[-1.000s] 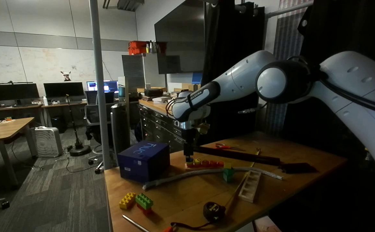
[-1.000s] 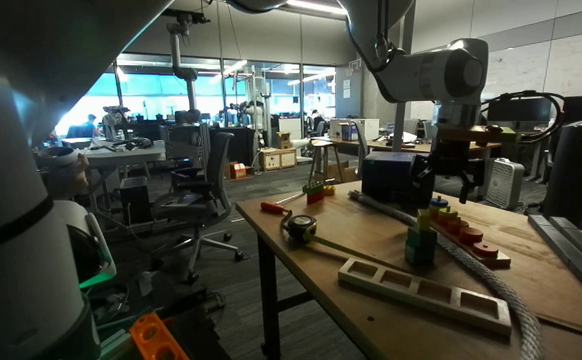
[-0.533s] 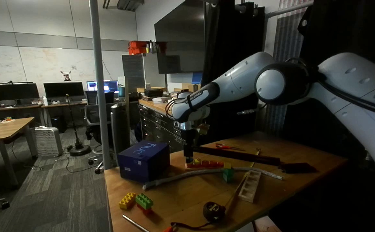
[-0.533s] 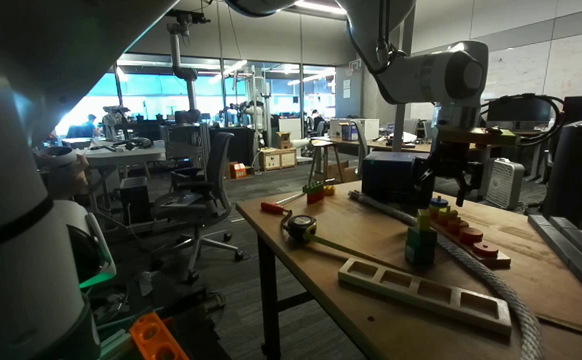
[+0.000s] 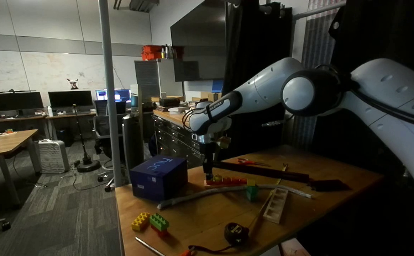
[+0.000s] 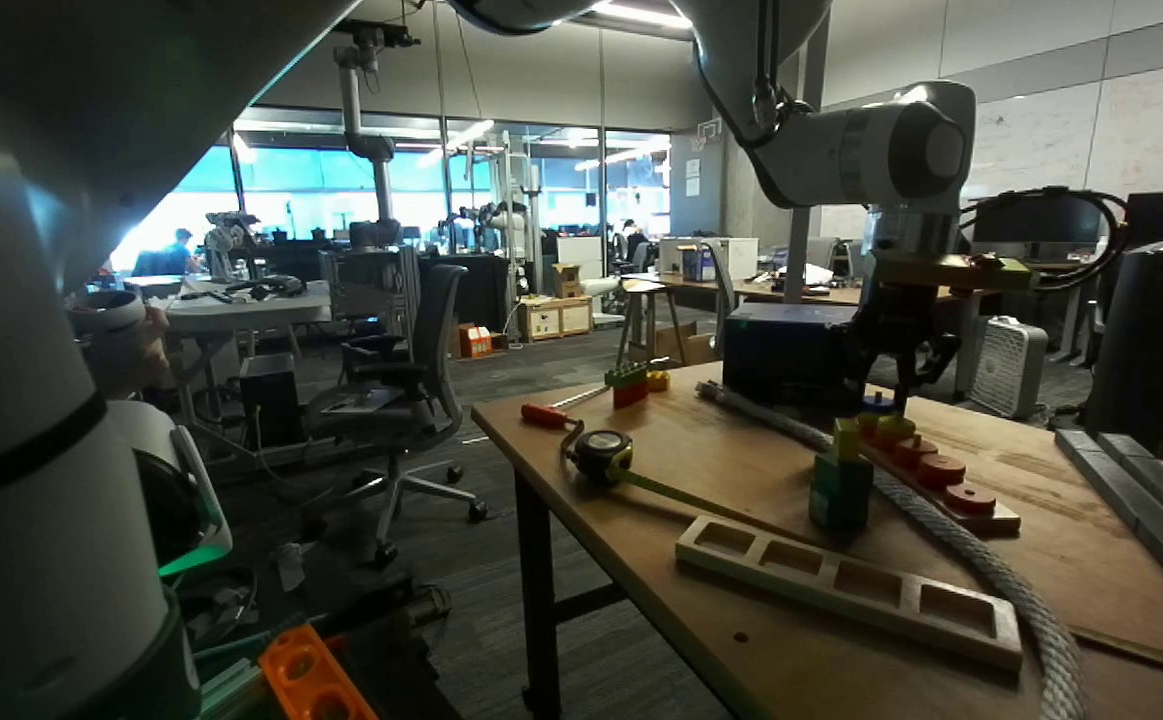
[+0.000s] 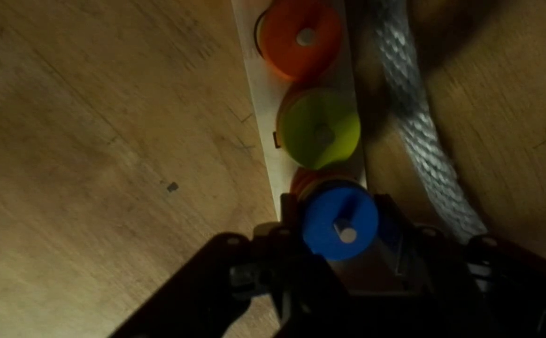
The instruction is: Remove the round blue and yellow blocks from the wooden board and put them on the table
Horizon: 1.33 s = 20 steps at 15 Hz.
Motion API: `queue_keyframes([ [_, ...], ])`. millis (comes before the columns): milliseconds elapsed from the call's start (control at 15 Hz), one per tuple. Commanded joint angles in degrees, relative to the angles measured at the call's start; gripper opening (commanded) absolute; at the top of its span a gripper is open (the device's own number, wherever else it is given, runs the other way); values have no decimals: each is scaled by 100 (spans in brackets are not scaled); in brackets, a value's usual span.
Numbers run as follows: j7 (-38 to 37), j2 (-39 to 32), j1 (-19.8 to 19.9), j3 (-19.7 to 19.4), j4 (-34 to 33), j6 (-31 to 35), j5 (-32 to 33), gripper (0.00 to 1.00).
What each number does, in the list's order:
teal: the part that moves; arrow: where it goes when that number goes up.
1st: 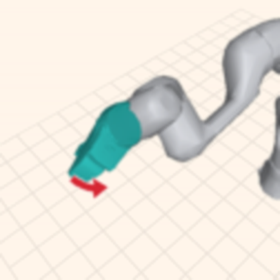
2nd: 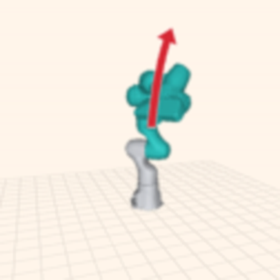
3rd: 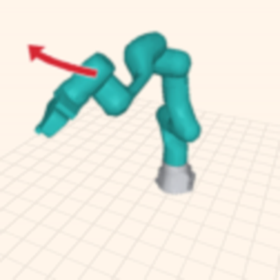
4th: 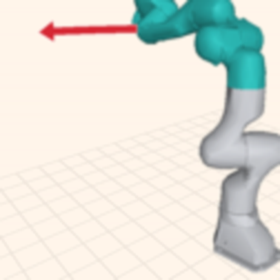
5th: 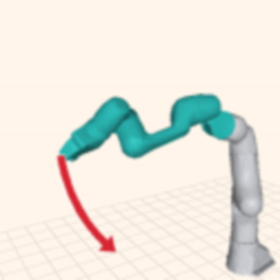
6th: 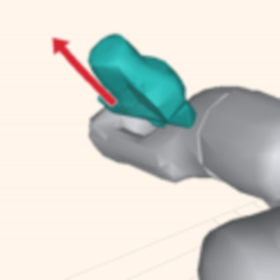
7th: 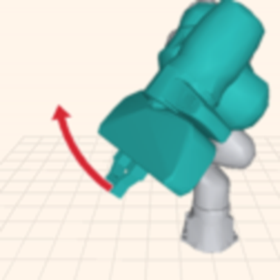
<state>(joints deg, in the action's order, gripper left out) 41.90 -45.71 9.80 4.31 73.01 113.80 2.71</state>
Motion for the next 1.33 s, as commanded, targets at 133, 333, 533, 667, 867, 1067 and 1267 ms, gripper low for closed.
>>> queue_keyframes([
  [133, -29, 3, -26, 1, -123, -40, -90, 24],
  [333, -302, 119, -150, -80, 26, 140, 16, 24],
  [533, -541, 221, -251, -108, 120, 266, 93, 24],
  [667, -663, 285, -294, -103, 152, 279, 111, 24],
  [867, -805, 396, -356, -105, 195, 263, 145, 24],
  [1067, -919, 534, -397, -103, 256, 252, 175, 24],
  [1267, -1075, 718, -459, -123, 362, 264, 241, 24],
])
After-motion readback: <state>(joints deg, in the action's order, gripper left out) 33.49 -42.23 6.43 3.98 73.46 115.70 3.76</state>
